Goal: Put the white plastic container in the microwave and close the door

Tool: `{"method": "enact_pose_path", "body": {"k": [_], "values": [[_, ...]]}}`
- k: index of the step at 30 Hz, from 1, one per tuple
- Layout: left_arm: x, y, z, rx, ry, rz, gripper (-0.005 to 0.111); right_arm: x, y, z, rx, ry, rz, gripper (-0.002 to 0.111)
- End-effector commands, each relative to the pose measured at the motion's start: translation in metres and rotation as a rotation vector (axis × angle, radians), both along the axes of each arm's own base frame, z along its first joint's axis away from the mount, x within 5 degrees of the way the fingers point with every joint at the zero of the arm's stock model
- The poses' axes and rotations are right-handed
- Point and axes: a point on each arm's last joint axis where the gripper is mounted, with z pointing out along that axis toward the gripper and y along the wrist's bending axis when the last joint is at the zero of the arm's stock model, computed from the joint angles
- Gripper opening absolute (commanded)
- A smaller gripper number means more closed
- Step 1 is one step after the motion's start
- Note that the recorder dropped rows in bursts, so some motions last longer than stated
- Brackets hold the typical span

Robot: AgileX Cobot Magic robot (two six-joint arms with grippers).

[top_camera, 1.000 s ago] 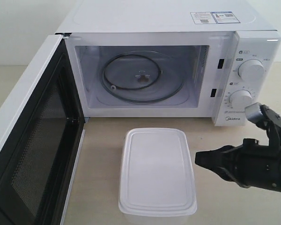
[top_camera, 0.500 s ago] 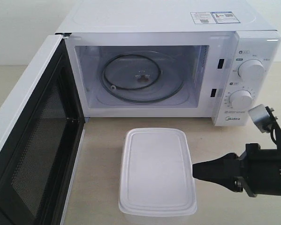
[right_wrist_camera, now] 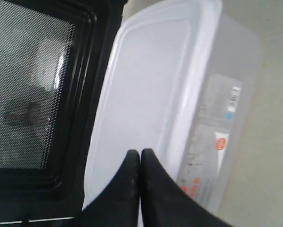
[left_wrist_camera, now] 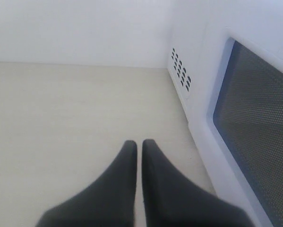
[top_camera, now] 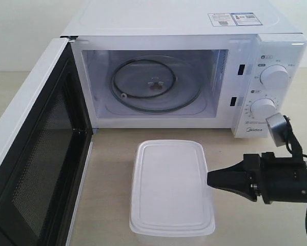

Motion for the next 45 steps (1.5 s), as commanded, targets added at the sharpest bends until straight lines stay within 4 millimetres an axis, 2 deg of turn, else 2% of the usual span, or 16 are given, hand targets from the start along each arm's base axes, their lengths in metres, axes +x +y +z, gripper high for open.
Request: {"method": "enact_pose_path", "body": {"k": [1, 6, 8, 12, 13, 15, 19, 21, 25, 40, 42, 45], "values": [[0.0, 0.0, -0.001, -0.004, -0.001, 0.002, 0.004, 0.003, -0.022, -0.001, -0.008, 0.058, -0.079, 0.0], [0.0, 0.0, -0.001, -0.004, -0.001, 0.002, 0.004, 0.001, -0.024, -0.003, -0.032, 0.07, -0.062, 0.001], [0.0, 0.0, -0.001, -0.004, -0.001, 0.002, 0.004, 0.0, -0.025, -0.005, -0.045, 0.092, -0.061, 0.01], [0.0, 0.0, -0.001, -0.004, -0.001, 0.002, 0.004, -0.001, -0.024, -0.005, -0.034, 0.13, -0.067, 0.042], [0.0, 0.0, -0.001, -0.004, -0.001, 0.002, 0.004, -0.001, -0.024, -0.005, -0.029, 0.142, -0.074, 0.047], [0.0, 0.0, -0.001, -0.004, -0.001, 0.002, 0.004, -0.001, -0.024, -0.005, -0.025, 0.16, -0.083, 0.045], [0.0, 0.0, -0.001, -0.004, -0.001, 0.002, 0.004, -0.001, -0.022, -0.005, -0.027, 0.16, -0.073, 0.034], [0.0, 0.0, -0.001, -0.004, -0.001, 0.002, 0.004, 0.002, -0.017, -0.005, -0.038, 0.182, -0.045, 0.035], [0.0, 0.0, -0.001, -0.004, -0.001, 0.002, 0.004, 0.012, -0.006, -0.004, -0.103, 0.228, 0.005, 0.046], [0.0, 0.0, -0.001, -0.004, -0.001, 0.002, 0.004, 0.034, 0.024, 0.006, -0.193, 0.223, 0.1, 0.046], [0.0, 0.0, -0.001, -0.004, -0.001, 0.002, 0.004, 0.035, 0.024, 0.006, -0.207, 0.227, 0.1, 0.042], [0.0, 0.0, -0.001, -0.004, -0.001, 0.002, 0.004, 0.035, 0.023, 0.005, -0.222, 0.227, 0.097, 0.027]]}}
